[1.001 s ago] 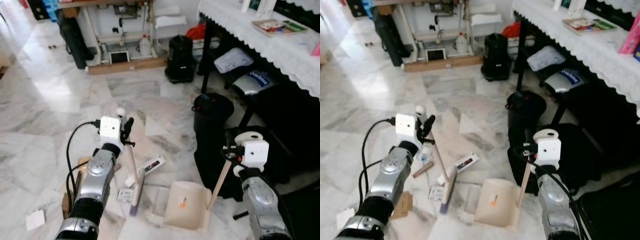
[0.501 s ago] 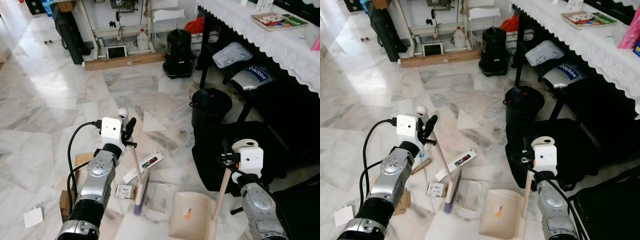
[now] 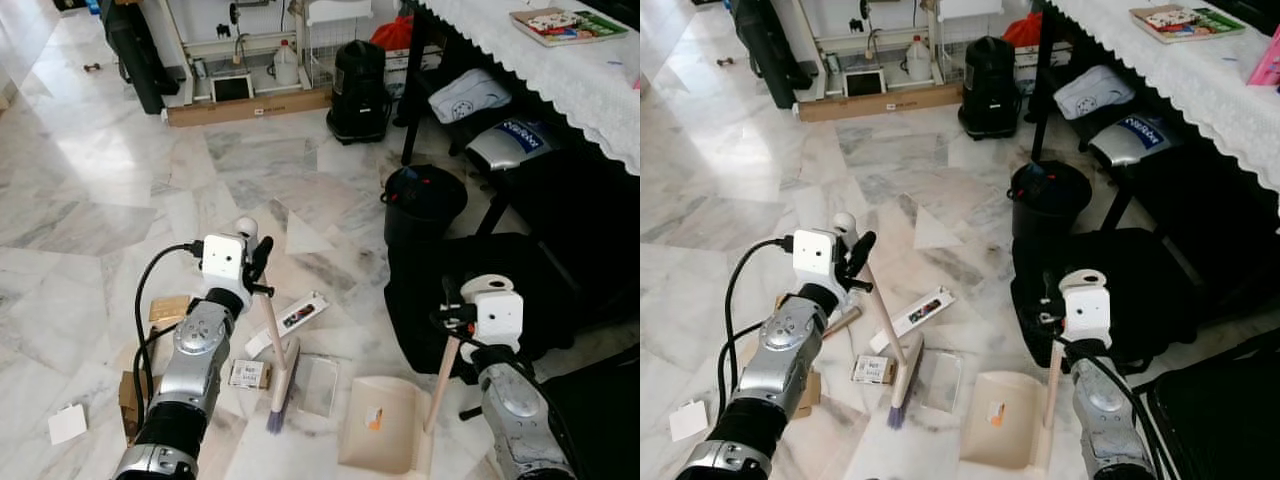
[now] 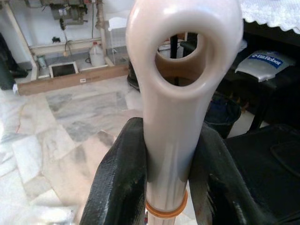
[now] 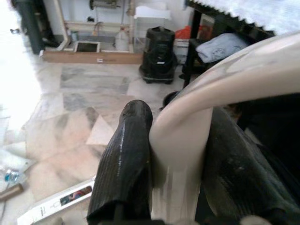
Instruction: Sweep floor
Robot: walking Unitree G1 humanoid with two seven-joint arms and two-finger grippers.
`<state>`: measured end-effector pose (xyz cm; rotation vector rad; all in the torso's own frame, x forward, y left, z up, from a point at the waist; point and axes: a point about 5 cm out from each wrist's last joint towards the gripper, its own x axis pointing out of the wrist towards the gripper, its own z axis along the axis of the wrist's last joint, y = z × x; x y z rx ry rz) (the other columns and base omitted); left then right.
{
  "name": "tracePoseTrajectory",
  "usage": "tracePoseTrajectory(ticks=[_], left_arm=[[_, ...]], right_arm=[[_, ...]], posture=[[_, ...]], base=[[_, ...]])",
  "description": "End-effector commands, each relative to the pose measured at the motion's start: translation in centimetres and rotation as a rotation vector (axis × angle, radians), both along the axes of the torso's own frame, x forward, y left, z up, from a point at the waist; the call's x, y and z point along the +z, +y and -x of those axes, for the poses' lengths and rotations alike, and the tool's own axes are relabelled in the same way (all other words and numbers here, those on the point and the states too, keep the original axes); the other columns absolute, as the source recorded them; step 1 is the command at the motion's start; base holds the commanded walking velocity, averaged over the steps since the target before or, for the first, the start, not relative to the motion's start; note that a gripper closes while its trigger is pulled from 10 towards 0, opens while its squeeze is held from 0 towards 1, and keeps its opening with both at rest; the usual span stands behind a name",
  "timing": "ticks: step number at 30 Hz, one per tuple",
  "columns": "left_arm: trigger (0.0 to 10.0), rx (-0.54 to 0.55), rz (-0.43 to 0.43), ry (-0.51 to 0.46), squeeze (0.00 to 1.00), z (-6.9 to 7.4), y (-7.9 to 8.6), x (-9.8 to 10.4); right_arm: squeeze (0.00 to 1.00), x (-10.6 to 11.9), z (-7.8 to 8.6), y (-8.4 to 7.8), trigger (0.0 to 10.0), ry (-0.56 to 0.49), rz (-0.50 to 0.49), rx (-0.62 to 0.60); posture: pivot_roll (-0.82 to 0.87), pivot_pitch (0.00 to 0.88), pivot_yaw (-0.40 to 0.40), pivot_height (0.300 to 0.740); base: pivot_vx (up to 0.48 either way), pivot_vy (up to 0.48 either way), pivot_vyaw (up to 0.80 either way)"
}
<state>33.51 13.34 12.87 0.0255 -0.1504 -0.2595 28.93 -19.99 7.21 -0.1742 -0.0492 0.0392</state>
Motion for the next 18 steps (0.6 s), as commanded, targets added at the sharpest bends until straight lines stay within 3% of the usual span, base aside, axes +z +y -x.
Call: tracePoseTrajectory(ticks=[1, 3, 18], left_arm=[[10.0, 0.009, -0.004, -0.033, 0.00, -0.08, 0.41, 0.77], [10.0, 0.010, -0.004, -0.034, 0.00, -0.07, 0.44, 0.82], [10.0, 0.008, 0.003, -0.045, 0.00, -0.31, 0.20, 1.08]], right_arm=[[0.00, 0.90, -0.47, 0.63, 10.0, -0.044, 0.005, 0.028], [0.00, 0.86, -0.43, 0.58, 10.0, -0.040, 0.001, 0.026], [0.00, 1.31, -0.66, -0.09, 10.0, -0.054, -0.001, 0.008]], posture=[[0.06, 0.141, 0.034, 0.740], [0.06, 0.141, 0.034, 0.740], [0.06, 0.104, 0.033, 0.740]], base=[[0.000, 0.000, 0.80], [0.000, 0.000, 0.61], [0.000, 0.000, 0.00]])
